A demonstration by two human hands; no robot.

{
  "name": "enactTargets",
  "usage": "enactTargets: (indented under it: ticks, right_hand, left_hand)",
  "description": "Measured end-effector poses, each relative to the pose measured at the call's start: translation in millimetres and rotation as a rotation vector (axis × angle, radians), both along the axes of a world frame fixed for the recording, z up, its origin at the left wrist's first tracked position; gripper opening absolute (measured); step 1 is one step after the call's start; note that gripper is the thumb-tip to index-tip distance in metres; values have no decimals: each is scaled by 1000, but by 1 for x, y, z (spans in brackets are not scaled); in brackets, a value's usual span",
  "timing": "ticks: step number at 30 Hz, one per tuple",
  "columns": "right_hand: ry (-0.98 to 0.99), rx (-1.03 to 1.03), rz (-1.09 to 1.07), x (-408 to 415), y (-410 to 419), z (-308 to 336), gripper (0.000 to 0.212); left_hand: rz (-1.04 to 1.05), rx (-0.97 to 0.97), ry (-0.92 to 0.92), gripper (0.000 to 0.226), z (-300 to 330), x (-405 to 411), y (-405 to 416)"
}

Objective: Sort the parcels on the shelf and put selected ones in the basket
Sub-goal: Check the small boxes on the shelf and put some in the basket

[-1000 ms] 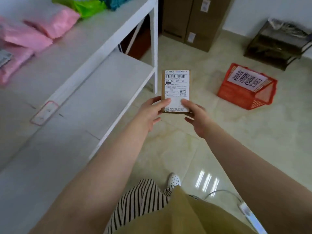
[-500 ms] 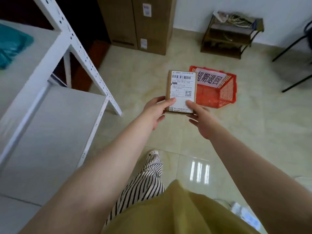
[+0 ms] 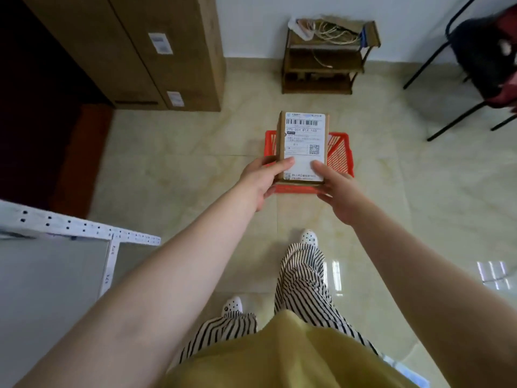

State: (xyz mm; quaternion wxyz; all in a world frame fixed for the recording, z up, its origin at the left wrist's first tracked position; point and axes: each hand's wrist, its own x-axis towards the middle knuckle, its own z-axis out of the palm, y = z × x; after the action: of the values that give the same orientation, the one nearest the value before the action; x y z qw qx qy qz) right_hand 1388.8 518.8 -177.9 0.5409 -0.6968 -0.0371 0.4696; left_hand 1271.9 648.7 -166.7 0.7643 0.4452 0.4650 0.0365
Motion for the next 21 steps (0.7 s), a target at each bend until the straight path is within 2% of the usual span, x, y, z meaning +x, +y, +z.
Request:
enactTargets:
  ticks: [4,9,10,13,14,17,21]
  right_hand:
    - [34,13,34,83,31,-23,25]
    - [110,9,18,169,69,-60,53]
    - [126,3,5,182,76,-70,56]
    - [193,-14,-30,215,98,-110,52]
    - [208,-24,-26,223,104,-128,54]
    - [256,-51,-29,240,121,-192,60]
    - [287,-110,-8,263,143,-321,63]
  left_hand:
    - [35,-11,9,12,-17,78,27]
    - [97,-13,50,20,-49,163,54]
    - [105,-2,60,25,-59,177,59]
    - [103,53,125,57,-105,212,75]
    - [100,56,157,59,-129,220,80]
    - [71,49,244,44,-198,240,96]
    - [120,-33,321,18,-323,266,110]
